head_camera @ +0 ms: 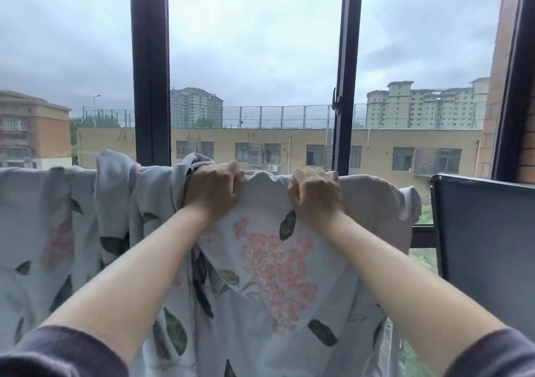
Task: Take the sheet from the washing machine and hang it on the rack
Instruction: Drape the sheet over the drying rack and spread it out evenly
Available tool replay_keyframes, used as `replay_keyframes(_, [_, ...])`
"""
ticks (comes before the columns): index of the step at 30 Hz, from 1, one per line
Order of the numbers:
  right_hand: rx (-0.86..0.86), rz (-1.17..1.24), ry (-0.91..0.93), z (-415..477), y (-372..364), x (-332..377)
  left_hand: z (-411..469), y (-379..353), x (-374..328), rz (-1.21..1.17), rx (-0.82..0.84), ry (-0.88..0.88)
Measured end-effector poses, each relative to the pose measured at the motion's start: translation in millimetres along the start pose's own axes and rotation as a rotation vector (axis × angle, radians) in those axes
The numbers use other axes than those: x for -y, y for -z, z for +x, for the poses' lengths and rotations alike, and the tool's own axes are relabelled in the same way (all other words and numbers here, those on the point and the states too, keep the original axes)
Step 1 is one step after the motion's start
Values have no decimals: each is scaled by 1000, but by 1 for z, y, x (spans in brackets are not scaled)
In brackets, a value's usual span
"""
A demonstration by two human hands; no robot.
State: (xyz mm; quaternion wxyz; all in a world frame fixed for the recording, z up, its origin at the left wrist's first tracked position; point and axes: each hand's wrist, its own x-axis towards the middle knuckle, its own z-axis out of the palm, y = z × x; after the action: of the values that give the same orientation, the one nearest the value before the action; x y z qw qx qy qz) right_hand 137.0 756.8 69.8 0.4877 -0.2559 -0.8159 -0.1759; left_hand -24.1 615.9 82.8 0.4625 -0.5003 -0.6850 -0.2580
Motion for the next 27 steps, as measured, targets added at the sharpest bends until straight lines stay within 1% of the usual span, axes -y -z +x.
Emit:
replay_keyframes(2, [14, 22, 28, 6, -4, 21, 1, 1, 3, -36, 90, -10])
replay_keyframes(4, [-42, 41, 28, 9, -10, 27, 1, 6, 17, -54, 150, -61])
replay_keyframes(5, [-78, 43, 25, 9, -13, 29, 0, 14, 27, -33, 155, -103])
replay_keyframes(7, [-105, 29, 3, 7, -19, 30, -4, 31, 52, 50, 82, -169])
replay_keyframes(8, [-111, 25, -11, 8, -22, 31, -8, 41, 70, 92, 39, -143])
replay_keyframes(9, [-117, 26, -29, 8, -23, 30, -14, 49, 90, 115, 28, -55])
replay_keyframes(11, [-145, 36, -52, 9, -25, 29, -32, 61, 135, 108, 46, 201])
replay_keyframes(12, [-167, 40, -58, 9, -26, 29, -43, 64, 155, 107, 66, 281])
replay_keyframes(14, [-194, 44, -70, 7, -26, 36, -61, 63, 177, 127, 68, 320])
replay_keyframes(16, [-182, 37, -85, 9, -25, 55, -64, 61, 183, 129, 70, 324])
replay_keyframes(19, [-50, 67, -62, 16, -17, 94, -61, 55, 177, 109, 82, 299])
replay_keyframes(21, [55, 144, -7, 28, -14, 133, -61, 53, 177, 79, 75, 263])
replay_keyframes(23, [196, 210, 59, 44, -12, 175, -62, 54, 179, 46, 71, 226])
replay_keyframes(25, [349, 215, 76, 60, -11, 209, -61, 58, 185, 7, 94, 169])
replay_keyframes(26, [384, 211, 67, 65, -12, 221, -61, 62, 190, -20, 110, 136])
replay_keyframes(27, [381, 191, 63, 66, -14, 231, -62, 67, 197, -50, 133, 106])
